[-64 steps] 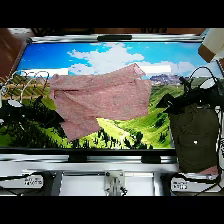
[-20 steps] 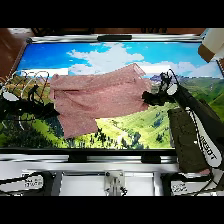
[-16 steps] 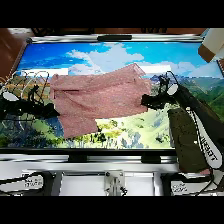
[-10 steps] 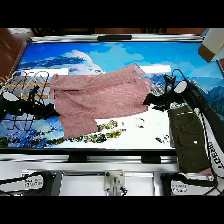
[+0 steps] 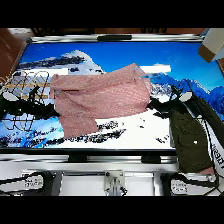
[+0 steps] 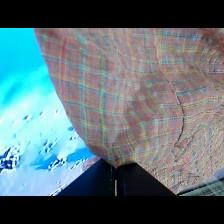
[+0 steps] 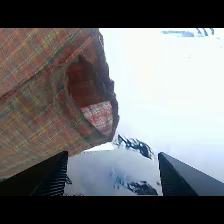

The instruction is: Fold the shirts.

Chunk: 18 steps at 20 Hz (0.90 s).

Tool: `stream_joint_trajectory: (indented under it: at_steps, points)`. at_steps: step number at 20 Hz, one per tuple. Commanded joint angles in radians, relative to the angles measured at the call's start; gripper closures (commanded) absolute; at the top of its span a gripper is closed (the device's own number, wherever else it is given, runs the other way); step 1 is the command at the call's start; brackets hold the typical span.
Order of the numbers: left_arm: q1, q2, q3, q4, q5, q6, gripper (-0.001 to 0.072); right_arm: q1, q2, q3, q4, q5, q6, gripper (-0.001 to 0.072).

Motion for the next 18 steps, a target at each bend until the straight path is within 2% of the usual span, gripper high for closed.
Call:
stream_joint_trajectory:
  at_steps: [1, 2, 4, 5, 6, 7, 8, 11, 14, 16, 18]
  points:
    - [0.001, 0.001, 0.001, 0.0, -0.001, 0.0, 0.0678, 0.027, -0.027, -0.035, 0.111, -0.124, -0.002, 0.0038]
    - [0.001, 0.001, 0.001, 0.0, -0.001, 0.0, 0.0678, 0.04, -0.042, -0.035, 0.133, -0.145, -0.003, 0.0069]
    - [0.001, 0.001, 0.001, 0.0, -0.001, 0.0, 0.0678, 0.066, -0.066, -0.035, 0.149, -0.171, -0.003, 0.0077]
    - [0.001, 0.001, 0.001, 0.0, -0.002, 0.0, 0.0678, 0.072, -0.071, -0.035, 0.144, -0.179, -0.002, 0.0251]
    - [0.001, 0.001, 0.001, 0.0, -0.002, 0.0, 0.0678, 0.072, -0.071, -0.035, 0.14, -0.187, 0.0, 0.0483]
    - [0.001, 0.001, 0.001, 0.0, -0.001, 0.0, 0.0678, 0.071, -0.071, -0.035, 0.142, -0.187, 0.001, 0.0615]
    - [0.001, 0.001, 0.001, 0.0, -0.001, 0.0, 0.0678, 0.068, -0.069, -0.032, 0.14, -0.182, 0.0, 0.0658]
    - [0.001, 0.002, 0.007, 0.0, -0.001, 0.0, 0.0678, 0.068, -0.014, -0.032, 0.12, -0.145, -0.054, 0.0658]
    - [0.001, 0.035, 0.074, -0.001, -0.01, 0.0, 0.068, 0.068, 0.116, -0.026, 0.053, -0.108, -0.142, 0.0659]
    - [0.0, 0.099, 0.184, -0.005, -0.052, 0.0, 0.068, 0.068, 0.234, 0.023, -0.014, -0.082, -0.195, 0.0659]
    - [0.001, 0.201, 0.353, -0.077, -0.076, 0.0, 0.068, 0.068, 0.365, 0.126, -0.072, -0.063, -0.253, 0.0659]
